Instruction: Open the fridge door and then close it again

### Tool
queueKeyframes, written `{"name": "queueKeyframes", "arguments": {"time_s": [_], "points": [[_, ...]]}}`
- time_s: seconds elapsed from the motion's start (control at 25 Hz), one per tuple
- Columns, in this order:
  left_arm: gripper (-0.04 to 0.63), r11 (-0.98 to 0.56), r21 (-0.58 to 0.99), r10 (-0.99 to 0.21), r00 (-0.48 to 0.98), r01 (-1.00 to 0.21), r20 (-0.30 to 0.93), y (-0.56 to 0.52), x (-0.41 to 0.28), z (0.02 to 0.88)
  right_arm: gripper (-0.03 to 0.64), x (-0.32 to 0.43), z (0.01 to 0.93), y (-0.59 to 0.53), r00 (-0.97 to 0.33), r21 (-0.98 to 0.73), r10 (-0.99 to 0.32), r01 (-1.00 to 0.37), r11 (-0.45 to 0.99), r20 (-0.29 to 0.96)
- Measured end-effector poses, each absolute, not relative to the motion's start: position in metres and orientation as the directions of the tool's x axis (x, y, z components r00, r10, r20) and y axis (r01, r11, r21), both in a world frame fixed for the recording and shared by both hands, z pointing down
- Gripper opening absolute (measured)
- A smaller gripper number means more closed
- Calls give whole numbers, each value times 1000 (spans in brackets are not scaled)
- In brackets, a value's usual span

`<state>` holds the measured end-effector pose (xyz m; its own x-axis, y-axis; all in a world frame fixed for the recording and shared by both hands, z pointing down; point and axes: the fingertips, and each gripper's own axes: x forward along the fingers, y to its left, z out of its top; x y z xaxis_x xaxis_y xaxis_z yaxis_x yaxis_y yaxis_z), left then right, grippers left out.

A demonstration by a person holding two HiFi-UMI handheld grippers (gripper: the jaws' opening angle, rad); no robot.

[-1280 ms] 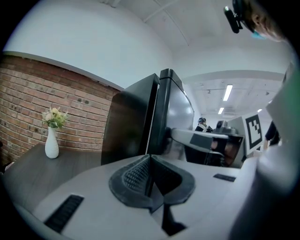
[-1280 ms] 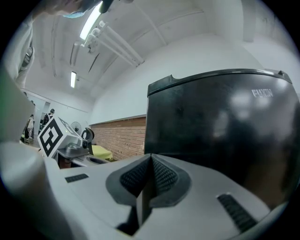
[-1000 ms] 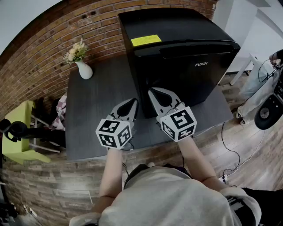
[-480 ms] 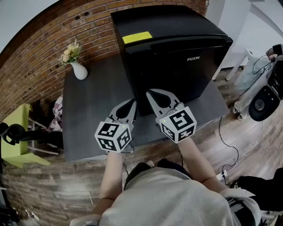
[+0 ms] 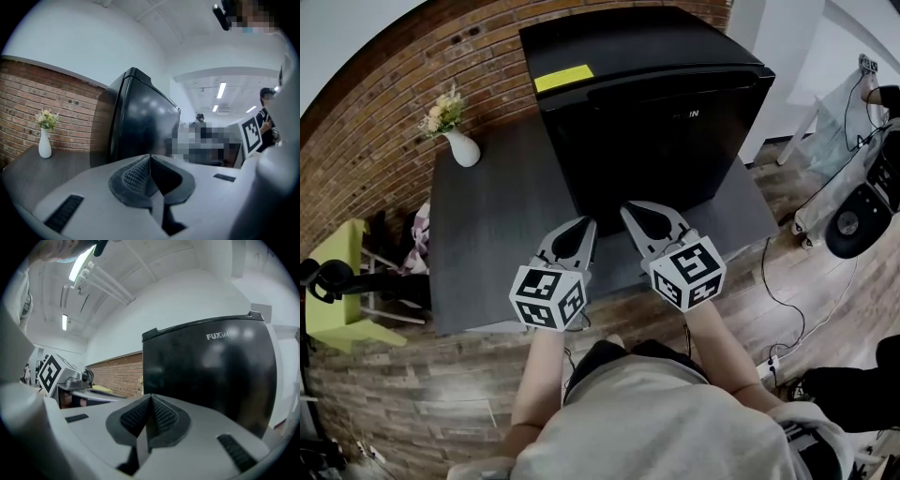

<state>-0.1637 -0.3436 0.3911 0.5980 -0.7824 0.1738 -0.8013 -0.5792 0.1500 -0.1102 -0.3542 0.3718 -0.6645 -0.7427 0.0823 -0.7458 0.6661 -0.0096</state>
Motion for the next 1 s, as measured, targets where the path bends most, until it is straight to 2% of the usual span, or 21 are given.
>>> {"name": "queueKeyframes", "arguments": {"time_s": [0.6, 1.0], "points": [[8, -563, 127, -780, 576, -816, 244, -326, -130, 412, 0, -78, 391, -332, -666, -58, -734, -745, 665, 133], [6, -563, 146, -777, 581, -813, 242, -326, -125, 416, -2, -77, 397, -330, -689, -80, -709, -723, 686, 148]]}}
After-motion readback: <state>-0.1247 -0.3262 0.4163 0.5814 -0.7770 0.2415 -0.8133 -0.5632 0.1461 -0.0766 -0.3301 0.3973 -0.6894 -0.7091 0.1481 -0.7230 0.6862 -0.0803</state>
